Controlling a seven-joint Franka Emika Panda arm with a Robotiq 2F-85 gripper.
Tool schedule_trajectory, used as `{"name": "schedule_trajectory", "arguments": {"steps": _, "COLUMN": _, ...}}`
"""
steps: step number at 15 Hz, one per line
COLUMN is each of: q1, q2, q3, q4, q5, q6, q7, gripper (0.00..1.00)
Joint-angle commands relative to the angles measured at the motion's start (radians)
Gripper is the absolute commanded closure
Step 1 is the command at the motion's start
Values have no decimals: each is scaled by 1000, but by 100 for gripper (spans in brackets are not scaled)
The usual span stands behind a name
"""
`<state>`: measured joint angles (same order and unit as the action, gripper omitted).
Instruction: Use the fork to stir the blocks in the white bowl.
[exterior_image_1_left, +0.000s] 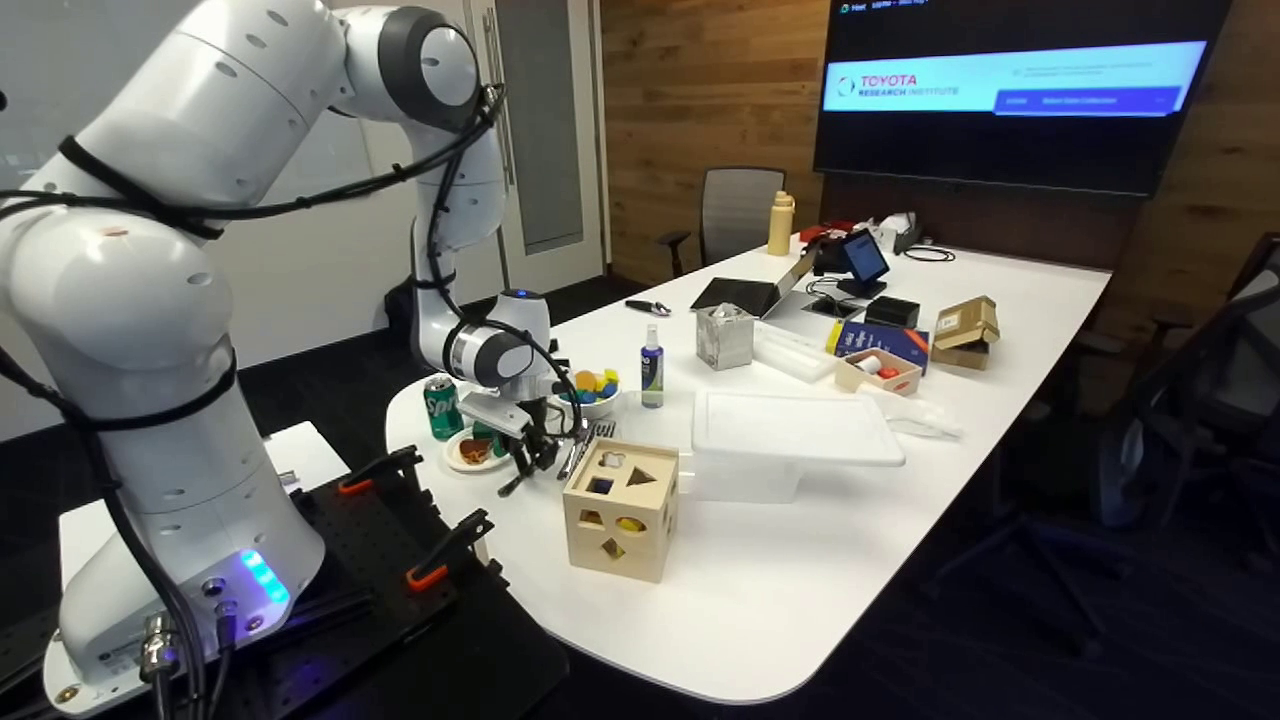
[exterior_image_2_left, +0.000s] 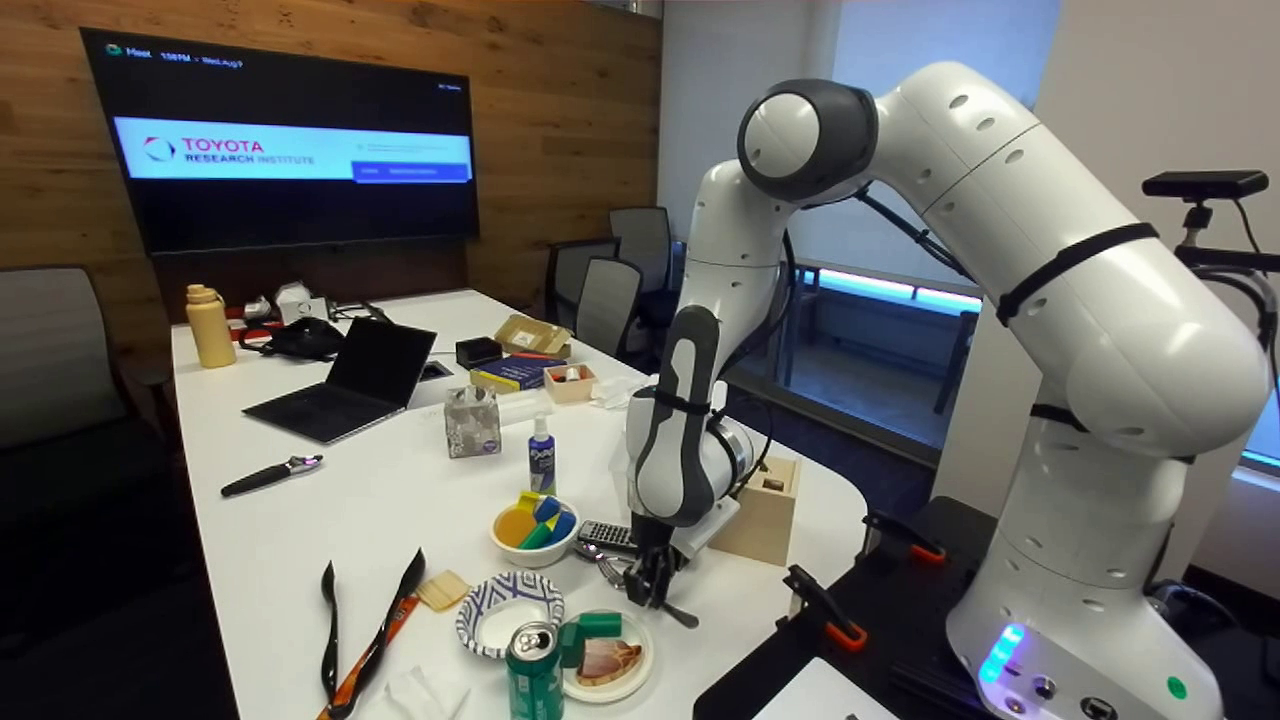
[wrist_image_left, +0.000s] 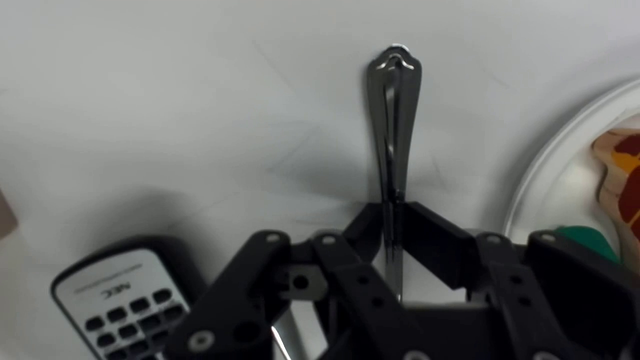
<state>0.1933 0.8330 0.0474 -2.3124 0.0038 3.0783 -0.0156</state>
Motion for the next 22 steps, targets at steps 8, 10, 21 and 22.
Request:
{"name": "schedule_trajectory", "arguments": {"steps": 8, "q1": 21, "q2": -332, "q3": 48, "q4": 96, "q5": -55, "q6": -669, "q7": 38, "gripper": 95}}
{"name": "schedule_trajectory", "arguments": {"steps": 10, "q1": 35, "q2": -292, "q3": 42, "q4": 230, "q5": -74, "q6": -836, "q7": 57, "gripper": 95}}
{"name": "schedule_trajectory", "arguments": {"steps": 21, "q1": 91, "q2": 89, "q3": 37, "q4": 923, "q5": -176, "q6": -1621, "q7": 74, "gripper": 95}}
{"name": "schedule_trajectory", "arguments": {"steps": 22, "q1": 97, "q2": 131, "q3": 37, "q4": 979, "q5": -185, "q6": -1652, "q7": 67, "gripper": 95}}
